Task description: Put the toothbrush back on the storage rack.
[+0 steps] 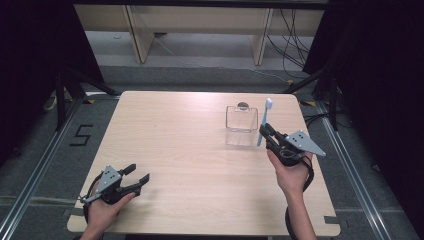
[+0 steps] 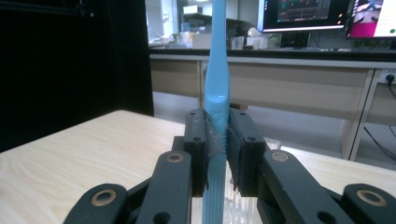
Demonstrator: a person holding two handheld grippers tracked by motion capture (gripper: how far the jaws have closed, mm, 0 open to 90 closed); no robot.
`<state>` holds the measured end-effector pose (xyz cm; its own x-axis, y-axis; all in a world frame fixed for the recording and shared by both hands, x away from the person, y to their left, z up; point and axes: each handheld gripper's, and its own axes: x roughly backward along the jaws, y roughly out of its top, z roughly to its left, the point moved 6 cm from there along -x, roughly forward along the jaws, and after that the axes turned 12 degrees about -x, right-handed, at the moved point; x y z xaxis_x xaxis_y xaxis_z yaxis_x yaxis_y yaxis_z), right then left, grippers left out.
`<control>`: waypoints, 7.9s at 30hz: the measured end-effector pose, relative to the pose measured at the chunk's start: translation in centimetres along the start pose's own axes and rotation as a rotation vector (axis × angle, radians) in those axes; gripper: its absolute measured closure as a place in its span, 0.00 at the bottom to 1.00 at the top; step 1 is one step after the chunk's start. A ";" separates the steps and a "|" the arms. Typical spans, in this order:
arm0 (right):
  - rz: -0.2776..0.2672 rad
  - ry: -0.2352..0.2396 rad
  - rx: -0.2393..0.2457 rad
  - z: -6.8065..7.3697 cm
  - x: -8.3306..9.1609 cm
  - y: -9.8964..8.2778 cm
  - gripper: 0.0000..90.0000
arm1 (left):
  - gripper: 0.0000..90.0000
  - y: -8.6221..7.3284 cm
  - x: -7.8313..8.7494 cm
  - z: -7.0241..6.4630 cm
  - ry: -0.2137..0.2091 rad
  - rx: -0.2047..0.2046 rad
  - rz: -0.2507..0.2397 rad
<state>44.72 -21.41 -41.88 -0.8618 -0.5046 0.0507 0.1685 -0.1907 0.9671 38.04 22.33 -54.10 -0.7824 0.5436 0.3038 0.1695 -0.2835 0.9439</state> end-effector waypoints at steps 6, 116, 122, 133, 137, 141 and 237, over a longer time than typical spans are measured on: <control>-0.044 -0.018 -0.009 -0.2 -0.4 1.2 0.88 | 0.35 0.0 0.0 0.0 -0.001 0.001 0.000; -0.100 -0.134 -0.052 -3.4 -6.1 -0.8 0.88 | 0.36 0.0 0.0 -0.3 -0.002 -0.009 -0.009; -0.088 -0.134 -0.042 -3.5 -6.0 -1.2 0.88 | 0.36 0.0 0.0 -0.3 -0.002 -0.009 0.001; -0.058 -0.131 -0.033 -3.5 -6.1 -2.2 0.88 | 0.36 0.0 0.0 -0.3 -0.002 -0.009 0.001; -0.056 -0.132 -0.043 -3.5 -6.1 -2.4 0.88 | 0.36 0.0 0.0 -0.3 -0.004 -0.008 -0.001; -0.061 -0.147 -0.043 -3.5 -6.0 -2.6 0.88 | 0.36 0.0 0.0 -0.3 -0.003 -0.008 -0.002; 0.036 -0.164 -0.039 -3.9 -6.3 -5.3 0.87 | 0.36 0.0 0.0 -0.3 -0.006 -0.005 -0.006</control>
<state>51.15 -20.46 -48.25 -0.9209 -0.3680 0.1287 0.2167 -0.2087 0.9537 37.81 22.09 -54.09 -0.7797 0.5503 0.2988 0.1615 -0.2843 0.9450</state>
